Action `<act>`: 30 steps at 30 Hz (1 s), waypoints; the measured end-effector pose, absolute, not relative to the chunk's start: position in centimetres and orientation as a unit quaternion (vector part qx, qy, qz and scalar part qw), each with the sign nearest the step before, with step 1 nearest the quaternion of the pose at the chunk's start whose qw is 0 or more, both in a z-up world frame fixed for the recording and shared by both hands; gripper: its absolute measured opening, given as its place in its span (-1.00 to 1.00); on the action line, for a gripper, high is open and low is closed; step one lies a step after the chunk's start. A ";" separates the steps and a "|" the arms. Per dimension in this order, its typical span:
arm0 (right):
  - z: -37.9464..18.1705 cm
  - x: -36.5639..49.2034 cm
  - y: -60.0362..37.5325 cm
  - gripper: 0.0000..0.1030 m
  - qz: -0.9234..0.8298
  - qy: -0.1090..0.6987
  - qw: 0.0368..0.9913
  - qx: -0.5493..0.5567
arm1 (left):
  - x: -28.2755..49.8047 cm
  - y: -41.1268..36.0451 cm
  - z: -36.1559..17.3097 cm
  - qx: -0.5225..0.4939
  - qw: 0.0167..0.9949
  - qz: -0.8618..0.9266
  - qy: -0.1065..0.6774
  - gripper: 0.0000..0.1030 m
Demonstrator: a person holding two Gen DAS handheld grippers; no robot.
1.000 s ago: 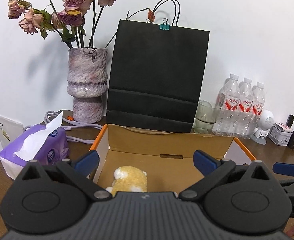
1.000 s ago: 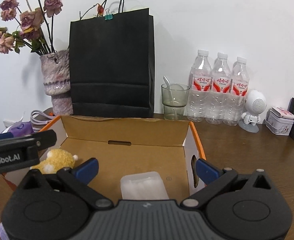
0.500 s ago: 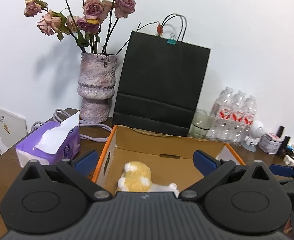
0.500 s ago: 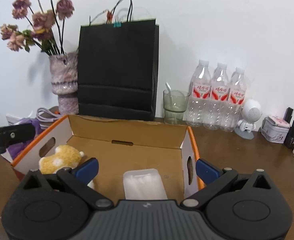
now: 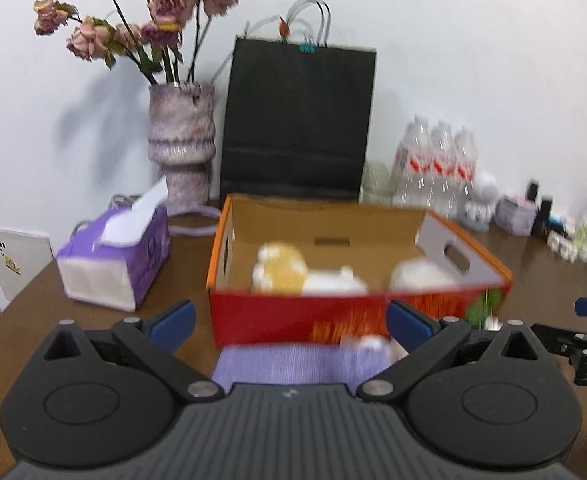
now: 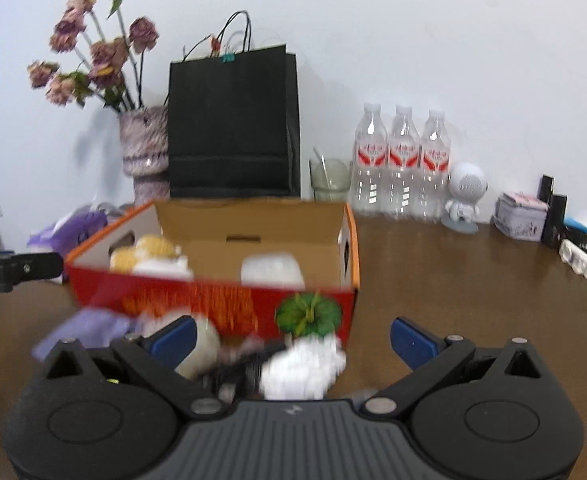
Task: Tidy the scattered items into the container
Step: 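Grasp the purple cloth bag with the left tool while the right tool grasps the red rose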
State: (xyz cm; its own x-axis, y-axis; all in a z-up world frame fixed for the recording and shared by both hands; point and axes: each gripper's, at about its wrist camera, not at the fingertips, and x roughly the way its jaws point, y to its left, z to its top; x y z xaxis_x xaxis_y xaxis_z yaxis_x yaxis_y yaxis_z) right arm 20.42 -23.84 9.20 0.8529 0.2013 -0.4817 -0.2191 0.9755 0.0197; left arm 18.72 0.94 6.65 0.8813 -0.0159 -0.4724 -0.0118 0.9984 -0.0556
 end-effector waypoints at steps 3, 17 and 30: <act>7.2 18.9 -23.4 1.00 0.114 0.258 0.959 -0.030 | 18.1 0.6 5.2 -0.021 0.965 -0.014 0.262 1.00; 4.5 18.3 -22.2 0.90 0.139 0.271 0.952 -0.035 | 20.2 -2.0 2.3 -0.006 0.954 -0.023 0.300 1.00; 3.8 19.0 -22.3 -0.13 0.153 0.295 0.943 -0.014 | 20.3 -1.1 1.7 -0.037 0.950 -0.054 0.306 -0.47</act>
State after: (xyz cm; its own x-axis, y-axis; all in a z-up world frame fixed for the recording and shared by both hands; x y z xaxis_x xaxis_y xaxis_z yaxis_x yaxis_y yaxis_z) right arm 19.02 -22.29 3.78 0.7793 0.2810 -0.5601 -0.2979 0.9525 0.0634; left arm 20.32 -1.07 1.73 0.8073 -0.1248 -0.5768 0.0799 0.9915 -0.1026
